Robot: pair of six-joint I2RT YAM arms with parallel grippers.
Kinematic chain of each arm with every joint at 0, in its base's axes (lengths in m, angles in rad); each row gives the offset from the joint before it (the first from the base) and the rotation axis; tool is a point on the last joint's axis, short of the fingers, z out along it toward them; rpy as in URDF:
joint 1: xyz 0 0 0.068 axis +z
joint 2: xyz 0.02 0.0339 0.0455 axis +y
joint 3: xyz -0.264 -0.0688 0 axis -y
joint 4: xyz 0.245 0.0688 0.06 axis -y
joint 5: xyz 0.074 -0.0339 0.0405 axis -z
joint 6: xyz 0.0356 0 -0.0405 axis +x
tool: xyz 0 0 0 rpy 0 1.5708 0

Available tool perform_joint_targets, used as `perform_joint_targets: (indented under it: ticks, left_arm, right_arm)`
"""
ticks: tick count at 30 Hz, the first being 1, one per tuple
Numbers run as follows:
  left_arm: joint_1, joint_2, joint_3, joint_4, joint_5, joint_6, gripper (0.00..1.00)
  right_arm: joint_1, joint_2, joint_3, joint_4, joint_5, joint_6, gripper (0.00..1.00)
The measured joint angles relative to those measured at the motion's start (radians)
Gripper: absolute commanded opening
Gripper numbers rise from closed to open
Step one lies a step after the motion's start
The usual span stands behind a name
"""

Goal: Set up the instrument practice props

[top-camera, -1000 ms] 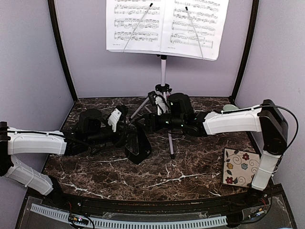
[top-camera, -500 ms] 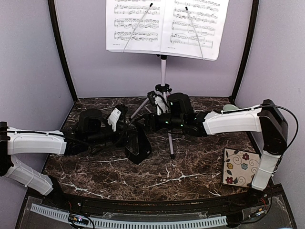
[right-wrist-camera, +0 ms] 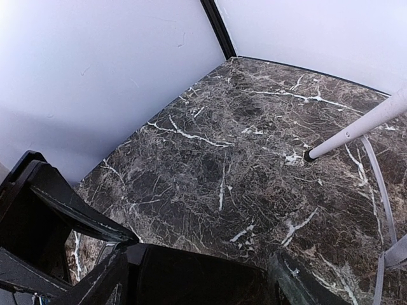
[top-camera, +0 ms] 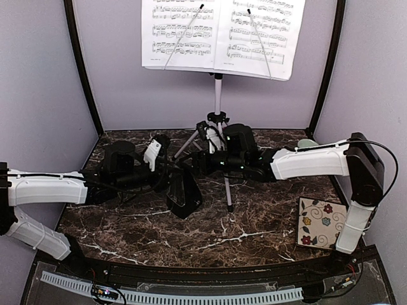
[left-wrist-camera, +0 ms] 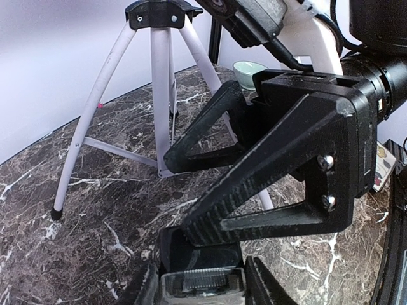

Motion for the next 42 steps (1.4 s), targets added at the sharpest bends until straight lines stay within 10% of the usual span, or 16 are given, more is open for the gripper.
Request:
perform_joint_targets:
  ticks: [42]
  left_arm:
    - [0.017,-0.102,-0.108,0.056,0.082,0.037,0.12]
  right_arm:
    - [0.031,0.019,-0.065,0.134,-0.003,-0.022,0.75]
